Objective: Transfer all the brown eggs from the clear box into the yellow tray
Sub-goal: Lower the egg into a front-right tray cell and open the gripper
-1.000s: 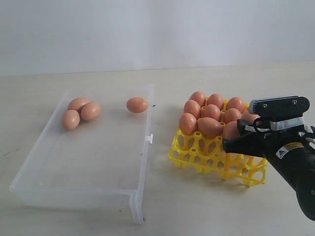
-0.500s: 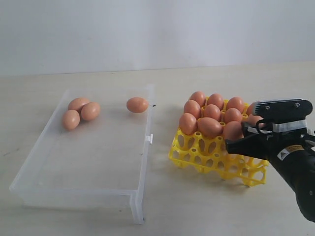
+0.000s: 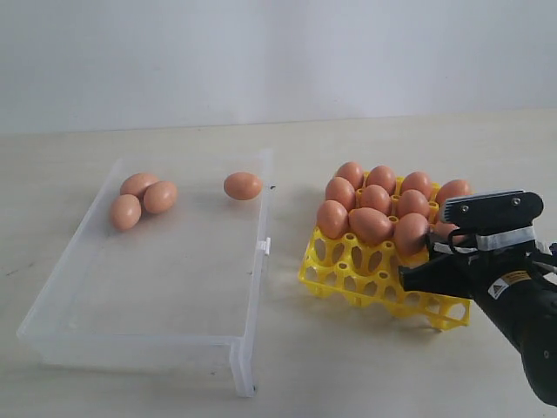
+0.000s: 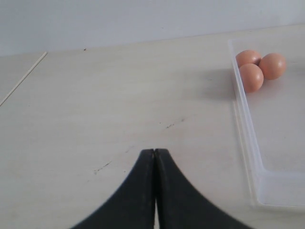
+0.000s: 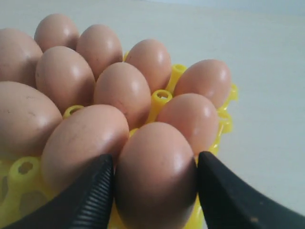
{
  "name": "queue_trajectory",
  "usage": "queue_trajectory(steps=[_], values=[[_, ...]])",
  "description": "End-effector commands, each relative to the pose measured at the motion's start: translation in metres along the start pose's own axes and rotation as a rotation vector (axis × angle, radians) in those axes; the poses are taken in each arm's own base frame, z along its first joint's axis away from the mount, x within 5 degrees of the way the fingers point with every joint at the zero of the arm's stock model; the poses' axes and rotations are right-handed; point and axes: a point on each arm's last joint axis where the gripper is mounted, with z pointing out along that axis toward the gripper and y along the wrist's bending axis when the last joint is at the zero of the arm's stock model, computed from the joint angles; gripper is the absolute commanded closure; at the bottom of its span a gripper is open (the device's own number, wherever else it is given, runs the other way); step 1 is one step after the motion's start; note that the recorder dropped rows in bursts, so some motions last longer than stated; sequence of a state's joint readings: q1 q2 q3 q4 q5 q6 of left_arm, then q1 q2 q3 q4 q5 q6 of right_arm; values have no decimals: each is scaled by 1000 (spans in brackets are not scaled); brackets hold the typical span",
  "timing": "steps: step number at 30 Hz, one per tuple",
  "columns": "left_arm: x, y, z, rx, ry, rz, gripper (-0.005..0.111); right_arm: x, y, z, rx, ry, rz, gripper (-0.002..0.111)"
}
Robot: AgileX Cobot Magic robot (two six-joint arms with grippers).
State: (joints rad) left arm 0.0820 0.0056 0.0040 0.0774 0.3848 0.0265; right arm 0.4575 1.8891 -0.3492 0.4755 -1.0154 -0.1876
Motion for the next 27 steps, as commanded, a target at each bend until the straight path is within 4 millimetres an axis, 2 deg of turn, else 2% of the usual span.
queue_trajectory(steps=[1,8,23,27], values=[[-2,0,-1,7,-16,-9,107,7,-5,4,18,6,8,108],[-2,0,-1,7,-16,-9,107,6,-15,7,36,-7,47,108],[-2,0,-1,7,-16,-11,107,4,-15,8,31,-34,41,108],[-2,0,-1,7,-16,-11,107,-2,-15,5,25,-58,47,108]])
